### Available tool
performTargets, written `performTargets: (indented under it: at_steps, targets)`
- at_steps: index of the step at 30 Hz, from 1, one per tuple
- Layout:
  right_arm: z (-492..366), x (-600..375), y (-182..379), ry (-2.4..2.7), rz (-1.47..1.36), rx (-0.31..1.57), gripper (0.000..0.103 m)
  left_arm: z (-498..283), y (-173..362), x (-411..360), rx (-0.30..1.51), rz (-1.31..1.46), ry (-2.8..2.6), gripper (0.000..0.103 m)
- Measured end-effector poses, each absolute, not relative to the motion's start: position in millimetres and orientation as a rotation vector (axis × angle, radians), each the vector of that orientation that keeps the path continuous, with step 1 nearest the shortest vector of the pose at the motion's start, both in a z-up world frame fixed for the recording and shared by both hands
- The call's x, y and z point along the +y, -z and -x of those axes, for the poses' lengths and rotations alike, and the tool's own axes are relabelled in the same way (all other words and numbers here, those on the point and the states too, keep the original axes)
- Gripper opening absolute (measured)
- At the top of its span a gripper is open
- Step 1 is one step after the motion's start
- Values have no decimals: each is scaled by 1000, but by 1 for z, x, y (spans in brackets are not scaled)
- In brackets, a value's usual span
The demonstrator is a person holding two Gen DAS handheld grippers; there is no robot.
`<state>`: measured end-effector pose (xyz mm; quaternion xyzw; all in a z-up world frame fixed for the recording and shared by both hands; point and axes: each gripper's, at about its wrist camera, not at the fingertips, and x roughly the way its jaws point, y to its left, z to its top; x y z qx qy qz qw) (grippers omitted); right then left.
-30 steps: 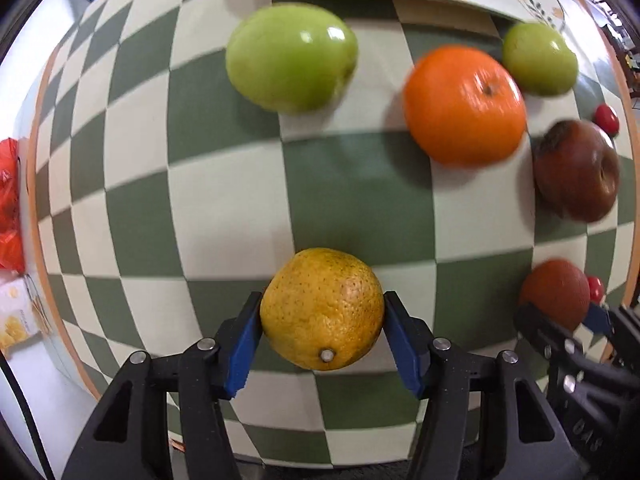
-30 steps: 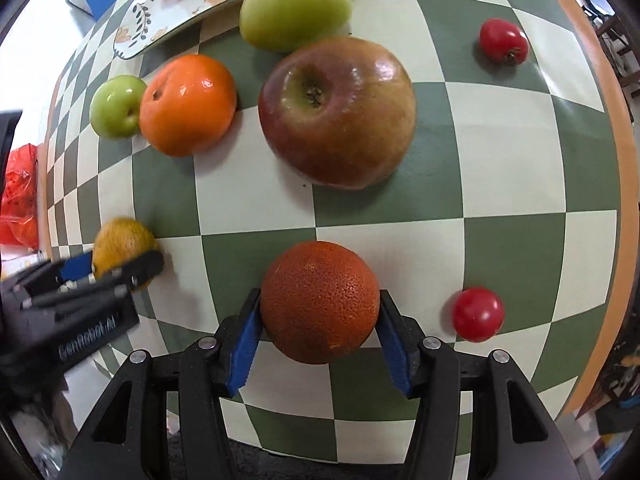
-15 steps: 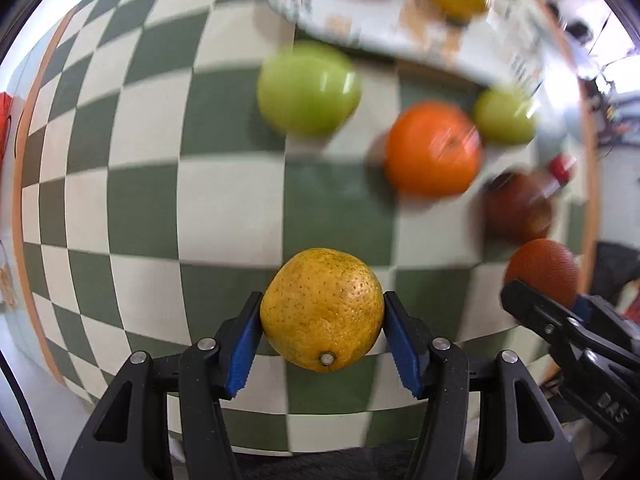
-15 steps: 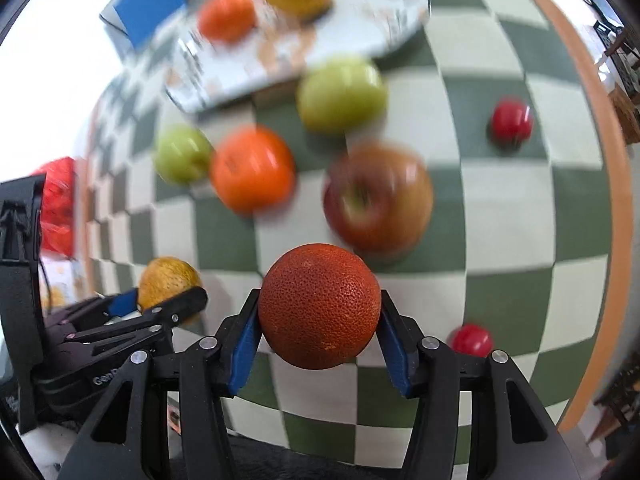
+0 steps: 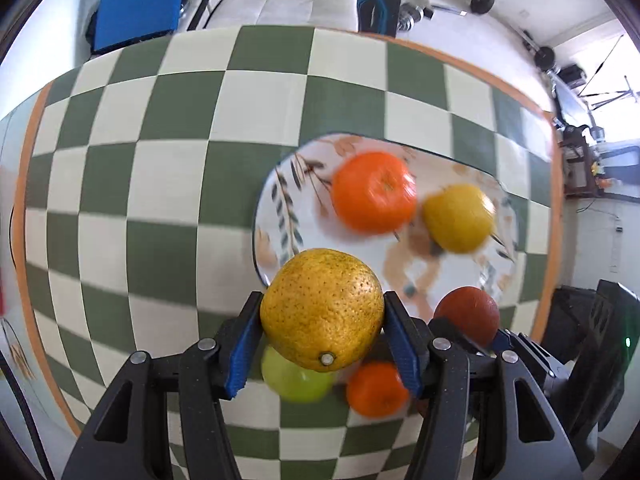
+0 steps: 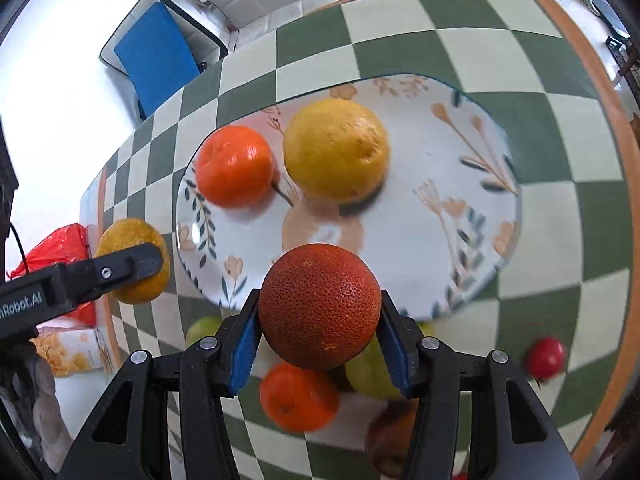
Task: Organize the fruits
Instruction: 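Place both fruits on the floral plate and open both tools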
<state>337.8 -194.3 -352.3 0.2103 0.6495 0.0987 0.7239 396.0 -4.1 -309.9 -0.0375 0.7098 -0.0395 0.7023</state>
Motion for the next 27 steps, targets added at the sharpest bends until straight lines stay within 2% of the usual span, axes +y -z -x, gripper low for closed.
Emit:
performTargets:
  at_steps: [7,14,15,16,19,23,25,27]
  targets:
    - [-367,-167,373,-238,-393,1469,57,-423,350,0,1687,60,69,56]
    - [-370,-157,378,-257,-333,1492,58,-426,363,-6,1681,-13,38,57]
    - [-369,-157,378,-260,-321,1493,61,-423,362,-7,1676,-21,33,60]
    - [-369,-157,376,-269,-319,1491,65,-422,361,-7,1670,-12,36,70]
    - [-362,-159,372,-275,-328,1495,71,-422,356,-7,1659,15,48,84]
    - [-354,-168,366,-256,-329,1493,79,-420,349,-7,1642,-12,40,88]
    - [-347,-170,357,-215,-262,1468,90,-413,343,-8,1621,-34,32,88]
    - [-339,-174,346,-180,-223,1441,95,-406,334,-8,1589,-59,11,88]
